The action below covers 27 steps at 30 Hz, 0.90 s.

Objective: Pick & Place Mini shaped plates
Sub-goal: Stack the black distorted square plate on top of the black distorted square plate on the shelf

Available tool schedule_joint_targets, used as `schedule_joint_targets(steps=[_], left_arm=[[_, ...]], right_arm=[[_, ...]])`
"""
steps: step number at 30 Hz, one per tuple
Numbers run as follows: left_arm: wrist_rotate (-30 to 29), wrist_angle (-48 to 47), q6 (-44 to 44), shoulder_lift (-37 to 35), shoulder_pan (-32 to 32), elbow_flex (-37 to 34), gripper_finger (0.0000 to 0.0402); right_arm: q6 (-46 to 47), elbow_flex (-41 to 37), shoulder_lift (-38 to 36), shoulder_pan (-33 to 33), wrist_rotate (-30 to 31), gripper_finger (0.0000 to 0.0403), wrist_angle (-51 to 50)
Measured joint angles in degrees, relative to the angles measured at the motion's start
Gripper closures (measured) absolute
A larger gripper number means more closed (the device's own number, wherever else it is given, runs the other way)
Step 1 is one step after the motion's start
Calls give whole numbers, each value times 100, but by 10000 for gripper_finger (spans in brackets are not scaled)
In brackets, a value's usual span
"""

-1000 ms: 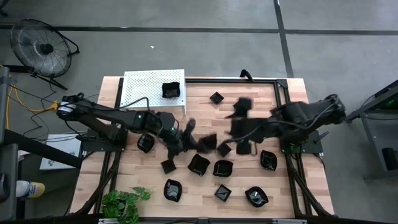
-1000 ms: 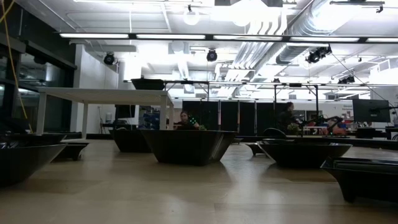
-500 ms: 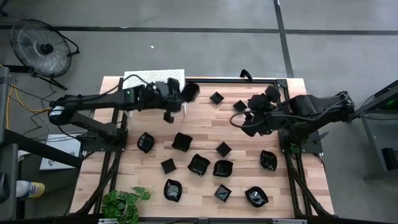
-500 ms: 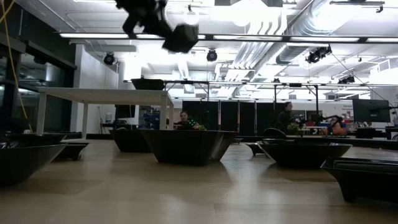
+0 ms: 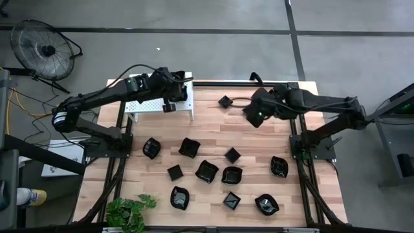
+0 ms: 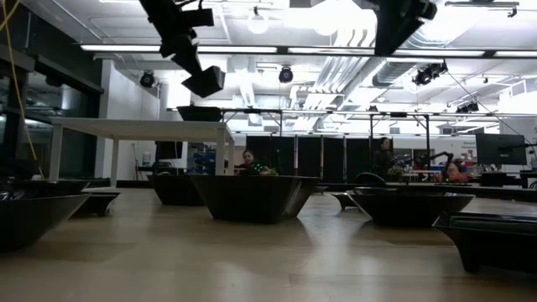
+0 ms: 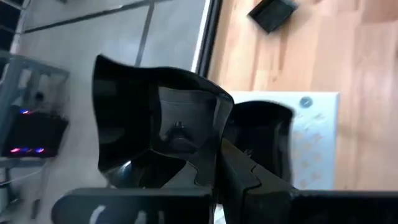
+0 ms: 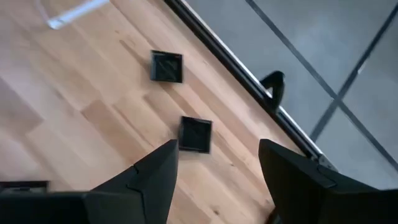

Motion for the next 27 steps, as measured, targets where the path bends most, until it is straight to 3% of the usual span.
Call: schedule_joint_targets(steps=[3, 10, 16, 27], left_arm=[[-60, -435, -112, 187, -5, 494, 401], [-91, -1994, -1534, 963, -18, 1359, 401], [-10, -2114, -1916, 1447, -211, 1583, 401], [-70, -2474, -2315, 1716, -230, 1840, 401]], right_arm=[[-406, -37, 0, -357, -162, 185, 108], [-1055, -37, -4, -1119, -454, 186, 265], [-1729, -37, -21, -1518, -986, 186, 349], [-1999, -35, -439, -1871, -982, 185, 477]])
